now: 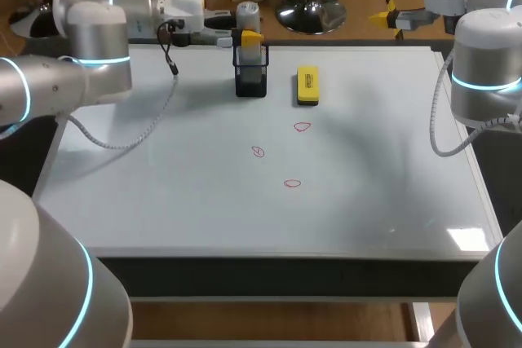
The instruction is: Pick up the inspection probe, press it on each red-marked spot on the whiteboard one by one, put down the probe, pick up the eraser, and wipe off all the red marks.
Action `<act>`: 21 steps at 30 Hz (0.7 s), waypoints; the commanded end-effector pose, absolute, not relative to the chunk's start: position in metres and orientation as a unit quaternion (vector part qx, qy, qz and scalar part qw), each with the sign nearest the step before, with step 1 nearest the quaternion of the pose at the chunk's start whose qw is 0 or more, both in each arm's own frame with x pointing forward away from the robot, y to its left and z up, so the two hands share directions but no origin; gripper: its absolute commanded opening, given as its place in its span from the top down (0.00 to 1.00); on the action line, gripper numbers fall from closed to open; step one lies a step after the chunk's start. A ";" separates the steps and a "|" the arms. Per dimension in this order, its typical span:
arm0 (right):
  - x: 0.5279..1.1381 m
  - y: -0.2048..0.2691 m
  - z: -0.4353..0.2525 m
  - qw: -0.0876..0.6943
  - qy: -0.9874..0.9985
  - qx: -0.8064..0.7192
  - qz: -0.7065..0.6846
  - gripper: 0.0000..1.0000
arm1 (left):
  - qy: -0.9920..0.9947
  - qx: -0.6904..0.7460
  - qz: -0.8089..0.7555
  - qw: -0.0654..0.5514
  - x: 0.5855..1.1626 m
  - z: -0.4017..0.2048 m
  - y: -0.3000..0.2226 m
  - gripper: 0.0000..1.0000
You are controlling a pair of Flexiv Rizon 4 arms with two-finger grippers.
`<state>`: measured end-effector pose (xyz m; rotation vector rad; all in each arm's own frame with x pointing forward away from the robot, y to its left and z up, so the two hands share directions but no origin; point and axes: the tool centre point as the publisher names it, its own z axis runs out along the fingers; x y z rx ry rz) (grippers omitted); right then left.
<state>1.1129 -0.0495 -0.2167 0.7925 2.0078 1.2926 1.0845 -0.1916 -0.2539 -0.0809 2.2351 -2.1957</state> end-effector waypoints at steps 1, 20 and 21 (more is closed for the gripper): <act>1.113 -0.050 -0.217 0.307 0.760 0.300 0.489 0.00 | 0.717 -0.026 -0.697 0.009 1.081 -0.243 -0.192 1.00; 1.113 -0.050 -0.217 0.307 0.760 0.300 0.489 0.00 | 0.720 -0.011 -0.694 0.019 1.082 -0.194 -0.189 1.00; 1.113 -0.050 -0.217 0.307 0.760 0.300 0.489 0.00 | 0.719 -0.011 -0.694 0.019 1.082 -0.191 -0.188 1.00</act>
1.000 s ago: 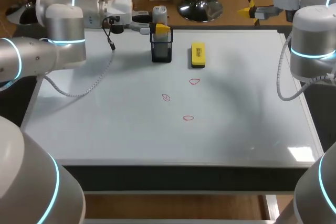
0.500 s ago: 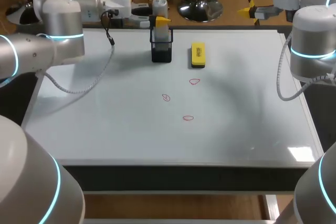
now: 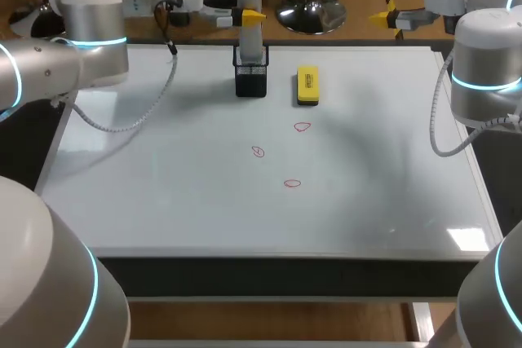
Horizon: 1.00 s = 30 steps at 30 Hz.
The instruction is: Pick up the inspection probe, press it on each red-marked spot on the whiteboard one by one, put down the probe, pick up the eraser, and wipe off all the red marks.
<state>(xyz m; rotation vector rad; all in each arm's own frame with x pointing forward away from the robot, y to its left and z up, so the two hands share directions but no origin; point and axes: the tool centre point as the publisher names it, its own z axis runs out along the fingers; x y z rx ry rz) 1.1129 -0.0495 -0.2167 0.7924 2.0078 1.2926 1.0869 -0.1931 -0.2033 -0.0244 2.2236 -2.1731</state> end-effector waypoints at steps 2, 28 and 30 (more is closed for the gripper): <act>1.113 -0.050 -0.217 0.307 0.760 0.300 0.489 0.00 | 0.718 -0.010 -0.696 0.020 1.081 -0.185 -0.187 1.00; 1.113 -0.050 -0.217 0.307 0.760 0.300 0.489 0.00 | 0.707 -0.013 -0.706 0.034 1.061 -0.141 -0.104 1.00; 1.113 -0.050 -0.217 0.307 0.760 0.300 0.489 0.00 | 0.703 -0.015 -0.710 0.029 1.061 -0.144 -0.094 1.00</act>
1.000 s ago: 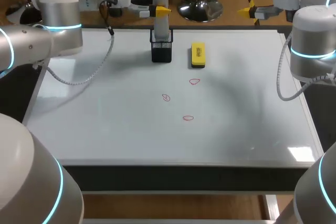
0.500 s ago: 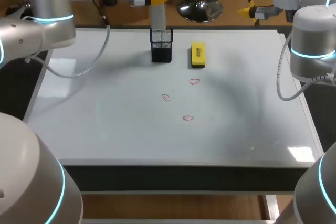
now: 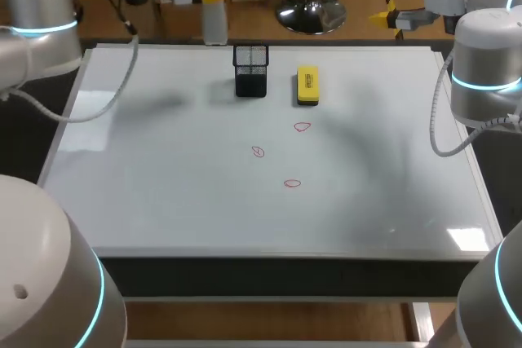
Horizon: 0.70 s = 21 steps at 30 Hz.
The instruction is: Pick up the inspection probe, press it on each red-marked spot on the whiteboard one by one, put down the probe, pick up the eraser, and wipe off all the red marks.
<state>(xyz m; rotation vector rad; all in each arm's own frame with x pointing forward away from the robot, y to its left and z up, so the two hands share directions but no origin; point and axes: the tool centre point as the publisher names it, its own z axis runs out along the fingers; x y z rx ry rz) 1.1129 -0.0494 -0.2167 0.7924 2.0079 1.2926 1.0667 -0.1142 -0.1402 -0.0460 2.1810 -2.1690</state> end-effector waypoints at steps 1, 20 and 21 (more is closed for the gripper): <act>1.113 -0.050 -0.217 0.307 0.760 0.300 0.489 0.00 | 0.702 -0.018 -0.711 0.027 1.061 -0.146 -0.088 1.00; 1.113 -0.050 -0.217 0.307 0.760 0.300 0.489 0.00 | 0.715 -0.030 -0.699 0.023 1.069 -0.188 -0.030 1.00; 1.113 -0.050 -0.217 0.307 0.760 0.300 0.489 0.00 | 0.715 -0.033 -0.698 0.023 1.070 -0.191 -0.028 1.00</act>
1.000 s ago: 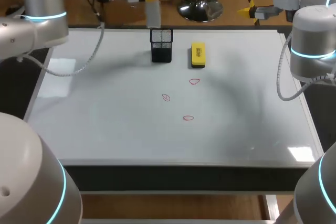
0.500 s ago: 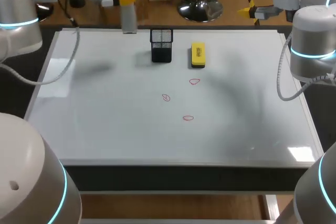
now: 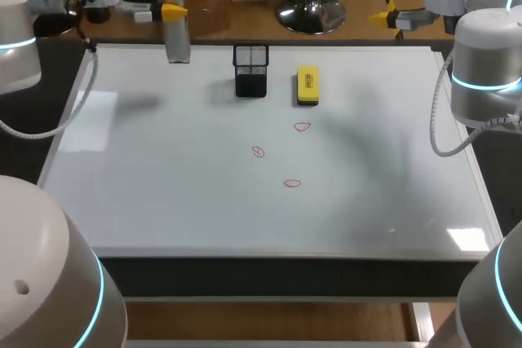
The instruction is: Pick up the inspection probe, press it on each red-marked spot on the whiteboard one by one, put down the probe, pick up the eraser, and wipe off all the red marks.
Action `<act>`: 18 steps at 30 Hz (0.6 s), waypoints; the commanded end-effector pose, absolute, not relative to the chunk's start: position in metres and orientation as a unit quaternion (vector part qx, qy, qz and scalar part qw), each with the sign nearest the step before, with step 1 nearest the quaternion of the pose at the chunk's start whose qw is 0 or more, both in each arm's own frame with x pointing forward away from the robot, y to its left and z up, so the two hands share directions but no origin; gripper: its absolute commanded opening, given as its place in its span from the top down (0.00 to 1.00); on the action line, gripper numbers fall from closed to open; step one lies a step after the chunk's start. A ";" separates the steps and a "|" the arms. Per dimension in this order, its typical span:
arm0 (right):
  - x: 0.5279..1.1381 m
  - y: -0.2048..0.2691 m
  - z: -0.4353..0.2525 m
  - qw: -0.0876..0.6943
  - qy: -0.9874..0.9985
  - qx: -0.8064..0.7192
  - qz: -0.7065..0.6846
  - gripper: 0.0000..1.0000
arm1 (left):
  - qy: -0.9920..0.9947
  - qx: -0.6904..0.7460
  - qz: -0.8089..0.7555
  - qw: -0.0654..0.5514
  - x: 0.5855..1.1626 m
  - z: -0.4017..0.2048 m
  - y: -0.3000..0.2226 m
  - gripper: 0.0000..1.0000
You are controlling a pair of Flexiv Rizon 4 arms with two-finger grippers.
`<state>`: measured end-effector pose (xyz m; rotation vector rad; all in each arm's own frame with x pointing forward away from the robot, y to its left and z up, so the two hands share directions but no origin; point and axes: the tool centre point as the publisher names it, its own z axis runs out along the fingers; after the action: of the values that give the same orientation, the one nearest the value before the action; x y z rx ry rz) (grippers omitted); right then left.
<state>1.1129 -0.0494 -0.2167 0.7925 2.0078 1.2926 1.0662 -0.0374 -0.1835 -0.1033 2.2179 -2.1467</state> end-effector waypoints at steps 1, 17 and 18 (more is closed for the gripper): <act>1.113 -0.050 -0.217 0.307 0.760 0.300 0.489 0.00 | 0.716 -0.036 -0.697 0.026 1.071 -0.194 -0.026 1.00; 1.113 -0.050 -0.217 0.307 0.760 0.300 0.489 0.00 | 0.718 -0.062 -0.693 0.025 1.078 -0.217 -0.017 1.00; 1.113 -0.050 -0.217 0.307 0.760 0.300 0.489 0.00 | 0.718 -0.062 -0.693 0.025 1.078 -0.217 -0.017 1.00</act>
<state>1.1129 -0.0495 -0.2167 0.7925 2.0078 1.2926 1.0779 -0.0168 -0.2186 -0.1929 2.2174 -2.1436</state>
